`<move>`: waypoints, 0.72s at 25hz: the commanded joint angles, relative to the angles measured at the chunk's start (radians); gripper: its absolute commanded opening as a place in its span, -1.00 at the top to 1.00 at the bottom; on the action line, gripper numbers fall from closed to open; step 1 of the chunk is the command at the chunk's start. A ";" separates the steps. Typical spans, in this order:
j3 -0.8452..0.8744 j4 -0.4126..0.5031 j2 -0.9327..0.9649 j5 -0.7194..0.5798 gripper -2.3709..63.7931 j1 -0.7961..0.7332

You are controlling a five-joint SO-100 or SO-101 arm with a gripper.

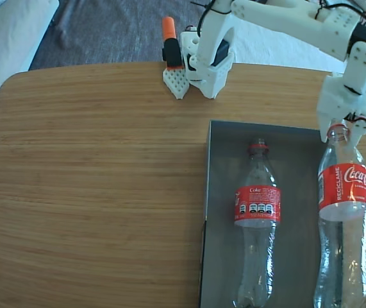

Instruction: Grasp the bottles and put them in the box.

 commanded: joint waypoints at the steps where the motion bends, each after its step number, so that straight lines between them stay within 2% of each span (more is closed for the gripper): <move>1: -0.011 -0.012 -0.006 -0.043 0.94 0.006; 7: -0.005 0.008 -0.048 -0.112 0.94 0.028; 12: 0.060 0.064 -0.035 -0.158 0.94 0.071; 18: 0.052 0.100 -0.032 -0.161 0.94 0.077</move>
